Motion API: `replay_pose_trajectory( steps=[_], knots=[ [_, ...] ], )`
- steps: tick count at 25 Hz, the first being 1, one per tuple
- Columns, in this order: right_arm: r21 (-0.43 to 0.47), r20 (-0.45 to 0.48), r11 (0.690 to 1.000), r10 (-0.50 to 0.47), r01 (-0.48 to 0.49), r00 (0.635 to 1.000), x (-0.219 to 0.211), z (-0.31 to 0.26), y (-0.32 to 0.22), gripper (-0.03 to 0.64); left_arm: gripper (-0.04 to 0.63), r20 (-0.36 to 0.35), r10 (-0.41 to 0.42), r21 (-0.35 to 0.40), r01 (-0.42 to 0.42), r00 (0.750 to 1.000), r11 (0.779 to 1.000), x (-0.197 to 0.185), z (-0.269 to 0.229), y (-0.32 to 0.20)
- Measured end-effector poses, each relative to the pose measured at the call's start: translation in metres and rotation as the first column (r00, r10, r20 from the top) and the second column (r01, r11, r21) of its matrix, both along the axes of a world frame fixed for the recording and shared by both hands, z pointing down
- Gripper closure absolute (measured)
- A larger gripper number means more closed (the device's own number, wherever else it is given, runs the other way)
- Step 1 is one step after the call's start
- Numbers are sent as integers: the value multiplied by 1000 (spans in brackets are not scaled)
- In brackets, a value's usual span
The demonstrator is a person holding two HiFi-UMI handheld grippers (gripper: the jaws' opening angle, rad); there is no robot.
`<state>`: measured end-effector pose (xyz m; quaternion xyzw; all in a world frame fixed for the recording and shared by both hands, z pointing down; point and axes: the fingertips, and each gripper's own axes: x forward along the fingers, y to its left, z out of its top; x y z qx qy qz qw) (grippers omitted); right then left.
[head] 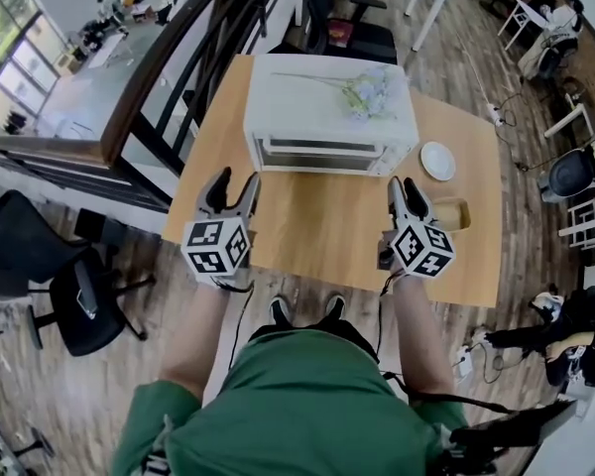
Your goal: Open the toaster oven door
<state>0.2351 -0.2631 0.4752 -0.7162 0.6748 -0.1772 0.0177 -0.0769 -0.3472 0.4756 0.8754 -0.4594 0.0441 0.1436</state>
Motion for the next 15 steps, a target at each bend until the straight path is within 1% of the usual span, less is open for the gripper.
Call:
replay_pose_trajectory(
  steps=[1, 2, 4, 5, 6, 7, 8, 9, 10, 11, 12, 13, 14, 15],
  knots=[
    [-6, -4, 1000, -12, 12, 1000, 2, 1, -7, 476, 347, 3, -6, -2, 6, 1000, 1000, 1, 0, 1],
    [-10, -27, 999, -32, 32, 999, 2, 2, -14, 474, 347, 8, -12, -1, 12, 1000, 1000, 2, 0, 0],
    [-15, -121, 994, -107, 106, 987, -8, 0, -29, 455, 347, 13, -29, -2, 29, 999, 1000, 3, 0, -3],
    [-22, -183, 987, -162, 161, 970, -17, -2, -37, 445, 347, 14, -40, -4, 40, 999, 999, 3, 0, -4],
    [-36, -248, 974, -227, 225, 942, -28, -2, -44, 445, 347, 15, -50, -7, 50, 999, 999, 2, 0, -5],
    [-61, -312, 954, -297, 293, 903, -40, -1, -51, 445, 347, 17, -59, -11, 59, 998, 998, 2, 1, -5],
    [-98, -374, 928, -368, 359, 851, -52, 3, -58, 445, 347, 20, -67, -14, 67, 998, 998, 1, 3, -5],
    [-147, -433, 897, -437, 417, 788, -62, 8, -63, 445, 347, 23, -73, -18, 74, 997, 997, 1, 4, -5],
    [-203, -485, 863, -499, 462, 718, -69, 15, -68, 445, 347, 26, -79, -20, 80, 997, 997, 0, 5, -5],
    [-261, -528, 830, -550, 493, 647, -74, 22, -72, 443, 347, 28, -86, -22, 87, 996, 996, -1, 6, -5],
    [-313, -560, 802, -589, 509, 583, -76, 29, -76, 442, 347, 29, -95, -23, 96, 995, 995, -4, 7, -6],
    [-355, -581, 780, -616, 515, 532, -76, 35, -79, 440, 347, 30, -105, -25, 106, 994, 994, -6, 8, -6],
    [-387, -593, 765, -634, 515, 496, -74, 40, -83, 440, 347, 29, -116, -28, 117, 993, 993, -9, 9, -5],
    [-415, -599, 753, -649, 511, 470, -71, 44, -85, 440, 347, 28, -127, -30, 127, 992, 991, -13, 10, -5]
  ],
)
